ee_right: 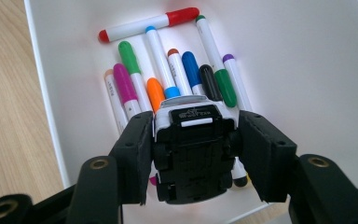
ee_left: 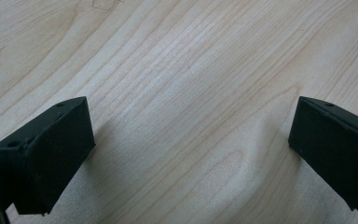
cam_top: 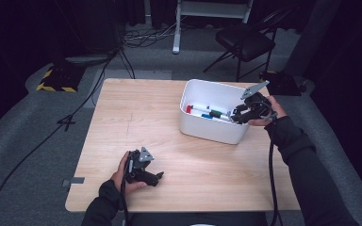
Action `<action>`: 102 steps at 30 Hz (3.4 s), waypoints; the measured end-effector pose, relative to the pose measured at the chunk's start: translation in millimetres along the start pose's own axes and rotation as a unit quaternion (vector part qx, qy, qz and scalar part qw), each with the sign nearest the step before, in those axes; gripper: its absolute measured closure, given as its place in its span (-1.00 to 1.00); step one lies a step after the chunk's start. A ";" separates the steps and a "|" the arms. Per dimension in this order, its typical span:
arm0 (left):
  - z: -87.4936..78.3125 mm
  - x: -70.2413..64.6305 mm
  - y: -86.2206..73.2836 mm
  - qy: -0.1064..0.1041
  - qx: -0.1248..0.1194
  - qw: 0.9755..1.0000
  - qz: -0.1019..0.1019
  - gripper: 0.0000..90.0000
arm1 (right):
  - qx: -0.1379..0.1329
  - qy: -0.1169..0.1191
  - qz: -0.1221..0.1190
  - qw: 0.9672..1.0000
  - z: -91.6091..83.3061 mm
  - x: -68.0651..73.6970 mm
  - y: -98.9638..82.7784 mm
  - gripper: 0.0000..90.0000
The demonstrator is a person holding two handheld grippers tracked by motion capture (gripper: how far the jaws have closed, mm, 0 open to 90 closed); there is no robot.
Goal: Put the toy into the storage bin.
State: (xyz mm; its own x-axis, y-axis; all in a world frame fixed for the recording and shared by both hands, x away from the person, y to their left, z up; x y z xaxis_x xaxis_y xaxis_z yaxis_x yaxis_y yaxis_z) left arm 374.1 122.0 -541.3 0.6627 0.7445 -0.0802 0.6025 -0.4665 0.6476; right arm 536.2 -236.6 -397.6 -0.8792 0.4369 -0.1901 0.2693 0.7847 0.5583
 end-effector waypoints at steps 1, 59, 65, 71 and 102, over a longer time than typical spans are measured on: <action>0.0 0.0 0.0 0.000 0.000 1.000 0.000 -1.00 | -0.002 0.001 -0.005 1.000 -0.4 -0.6 -0.5 0.05; -0.1 0.9 0.4 0.004 -0.002 1.000 0.004 -1.00 | -0.096 -0.066 0.047 0.992 -16.1 11.6 -8.2 -0.52; 0.0 0.1 0.0 0.000 0.000 1.000 0.000 -1.00 | -0.126 -0.075 0.052 0.988 -25.8 16.9 -9.1 -0.53; 0.0 0.0 0.0 0.000 0.000 1.000 0.000 -1.00 | -0.156 -0.083 0.051 0.983 -37.2 25.7 -13.2 -0.55; 0.0 0.0 0.0 0.000 0.000 1.000 0.000 -1.00 | -0.197 -0.094 0.033 0.975 -56.0 69.3 -56.8 -0.52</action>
State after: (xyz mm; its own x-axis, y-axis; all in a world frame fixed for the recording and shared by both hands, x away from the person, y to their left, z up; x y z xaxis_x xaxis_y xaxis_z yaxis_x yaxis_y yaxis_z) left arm 374.2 122.0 -541.3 0.6628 0.7445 -0.0799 0.6022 -0.4667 0.6477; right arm 438.0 -275.5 -397.3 -0.7680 0.5822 -0.2670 0.1183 0.5387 0.8342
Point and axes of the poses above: each handheld gripper's, and its own axes: z roughly forward along the jaws, y roughly out of its top, x roughly to its left, the point moved 5 cm from there along z, roughly forward along the jaws, and after that the axes turned 4 degrees about -z, right-handed, at the moved point
